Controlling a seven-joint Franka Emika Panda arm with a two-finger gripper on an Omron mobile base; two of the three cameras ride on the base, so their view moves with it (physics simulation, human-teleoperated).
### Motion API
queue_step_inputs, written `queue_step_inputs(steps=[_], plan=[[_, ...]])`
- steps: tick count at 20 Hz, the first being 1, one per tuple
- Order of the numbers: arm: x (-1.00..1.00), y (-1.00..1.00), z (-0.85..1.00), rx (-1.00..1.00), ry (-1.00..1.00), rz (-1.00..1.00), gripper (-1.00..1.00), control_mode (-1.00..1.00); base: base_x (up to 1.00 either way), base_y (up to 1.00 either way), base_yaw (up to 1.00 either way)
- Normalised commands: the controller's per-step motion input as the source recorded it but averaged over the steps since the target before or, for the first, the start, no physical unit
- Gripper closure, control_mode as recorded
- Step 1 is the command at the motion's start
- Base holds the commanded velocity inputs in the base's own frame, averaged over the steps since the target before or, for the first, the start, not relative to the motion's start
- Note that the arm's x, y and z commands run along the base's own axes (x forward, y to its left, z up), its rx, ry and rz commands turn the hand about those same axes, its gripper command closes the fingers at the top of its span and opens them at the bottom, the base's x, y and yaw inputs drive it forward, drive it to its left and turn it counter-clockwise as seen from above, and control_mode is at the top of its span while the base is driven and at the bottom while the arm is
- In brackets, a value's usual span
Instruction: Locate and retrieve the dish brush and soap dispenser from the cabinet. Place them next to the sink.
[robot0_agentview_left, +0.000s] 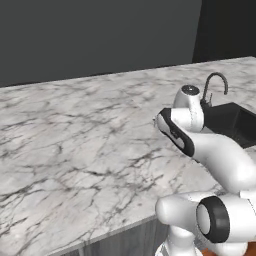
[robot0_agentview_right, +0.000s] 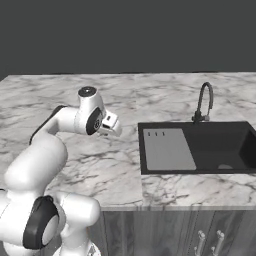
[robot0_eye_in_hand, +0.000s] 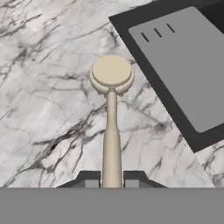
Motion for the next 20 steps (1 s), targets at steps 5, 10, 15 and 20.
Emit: queue_step_inputs(steps=[5, 10, 15, 20], plan=[[0.87, -0.10, -0.20, -0.10, 0.17, 0.01, 1.00, -1.00, 0.00, 0.00, 0.00], [0.69, -0.15, -0.76, 0.01, 0.08, 0.00, 1.00, -1.00, 0.00, 0.00, 0.00], [0.45, 0.00, -0.58, 0.02, -0.06, 0.00, 1.00, -1.00, 0.00, 0.00, 0.00], [0.08, 0.01, -0.64, 0.00, -0.16, 0.00, 1.00, -1.00, 0.00, 0.00, 0.00]])
